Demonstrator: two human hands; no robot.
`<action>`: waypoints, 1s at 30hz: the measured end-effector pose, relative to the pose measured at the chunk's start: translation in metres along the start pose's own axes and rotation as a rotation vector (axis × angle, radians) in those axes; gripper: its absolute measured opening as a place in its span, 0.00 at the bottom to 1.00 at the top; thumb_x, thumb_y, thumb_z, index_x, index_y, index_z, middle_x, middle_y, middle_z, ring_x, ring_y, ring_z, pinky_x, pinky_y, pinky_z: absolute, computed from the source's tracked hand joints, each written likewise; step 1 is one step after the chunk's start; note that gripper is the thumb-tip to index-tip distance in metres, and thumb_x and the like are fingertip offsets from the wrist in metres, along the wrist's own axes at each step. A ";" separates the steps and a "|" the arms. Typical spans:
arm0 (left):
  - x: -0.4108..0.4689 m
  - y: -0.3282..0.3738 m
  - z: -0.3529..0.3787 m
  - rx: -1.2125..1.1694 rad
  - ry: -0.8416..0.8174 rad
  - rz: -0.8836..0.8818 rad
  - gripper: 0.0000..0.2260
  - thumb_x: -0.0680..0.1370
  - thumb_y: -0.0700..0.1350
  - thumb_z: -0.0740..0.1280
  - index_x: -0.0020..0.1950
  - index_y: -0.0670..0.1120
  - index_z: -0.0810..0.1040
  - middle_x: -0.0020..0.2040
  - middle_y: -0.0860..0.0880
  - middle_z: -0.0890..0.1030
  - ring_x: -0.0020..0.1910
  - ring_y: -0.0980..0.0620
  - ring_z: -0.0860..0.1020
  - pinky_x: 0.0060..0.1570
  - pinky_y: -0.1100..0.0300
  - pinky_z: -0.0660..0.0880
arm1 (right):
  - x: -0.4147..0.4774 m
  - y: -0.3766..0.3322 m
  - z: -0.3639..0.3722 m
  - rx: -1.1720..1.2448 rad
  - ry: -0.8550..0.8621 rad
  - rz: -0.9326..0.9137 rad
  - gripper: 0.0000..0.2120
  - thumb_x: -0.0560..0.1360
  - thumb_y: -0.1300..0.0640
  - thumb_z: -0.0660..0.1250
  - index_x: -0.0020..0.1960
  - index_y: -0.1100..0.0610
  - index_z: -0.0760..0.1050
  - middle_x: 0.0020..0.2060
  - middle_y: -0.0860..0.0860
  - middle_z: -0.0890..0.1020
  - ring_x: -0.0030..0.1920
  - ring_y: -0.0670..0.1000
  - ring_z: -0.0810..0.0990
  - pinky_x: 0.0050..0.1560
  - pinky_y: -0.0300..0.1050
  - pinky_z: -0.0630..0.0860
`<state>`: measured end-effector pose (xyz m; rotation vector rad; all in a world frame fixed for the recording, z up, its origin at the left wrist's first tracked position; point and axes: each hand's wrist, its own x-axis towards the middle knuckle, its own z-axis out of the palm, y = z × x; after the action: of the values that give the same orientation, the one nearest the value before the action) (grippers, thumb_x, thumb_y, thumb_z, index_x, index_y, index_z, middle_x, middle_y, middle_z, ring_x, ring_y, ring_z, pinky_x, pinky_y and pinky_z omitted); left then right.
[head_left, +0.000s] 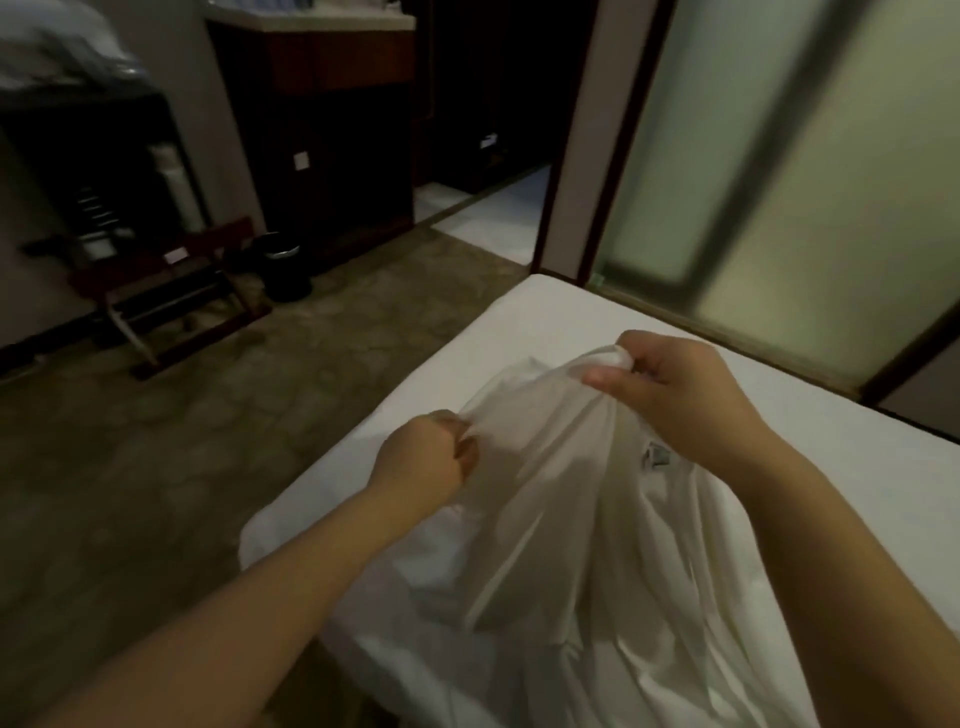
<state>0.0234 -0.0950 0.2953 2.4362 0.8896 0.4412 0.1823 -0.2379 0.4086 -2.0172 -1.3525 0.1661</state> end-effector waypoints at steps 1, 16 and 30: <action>-0.004 -0.011 0.000 0.020 0.016 -0.057 0.14 0.80 0.49 0.60 0.50 0.40 0.78 0.43 0.46 0.76 0.47 0.42 0.77 0.43 0.57 0.72 | -0.004 -0.001 0.000 0.011 0.006 -0.002 0.18 0.72 0.47 0.68 0.30 0.53 0.66 0.23 0.41 0.71 0.27 0.43 0.68 0.30 0.35 0.63; 0.080 -0.010 -0.172 -0.058 0.254 0.428 0.07 0.75 0.42 0.69 0.50 0.42 0.84 0.47 0.45 0.83 0.48 0.48 0.80 0.51 0.60 0.72 | -0.015 -0.033 -0.002 -0.274 0.332 0.304 0.20 0.74 0.46 0.67 0.32 0.57 0.67 0.28 0.52 0.73 0.31 0.52 0.72 0.31 0.46 0.63; 0.048 -0.058 -0.274 -0.491 0.113 0.540 0.07 0.76 0.36 0.66 0.46 0.47 0.81 0.38 0.58 0.78 0.38 0.64 0.74 0.43 0.71 0.70 | 0.003 -0.155 0.067 -0.043 0.692 0.329 0.19 0.76 0.49 0.67 0.31 0.55 0.65 0.27 0.52 0.72 0.31 0.56 0.73 0.31 0.46 0.68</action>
<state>-0.0958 0.0702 0.4931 2.1668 0.1109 0.8795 0.0338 -0.1698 0.4530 -2.0418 -0.5960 -0.3880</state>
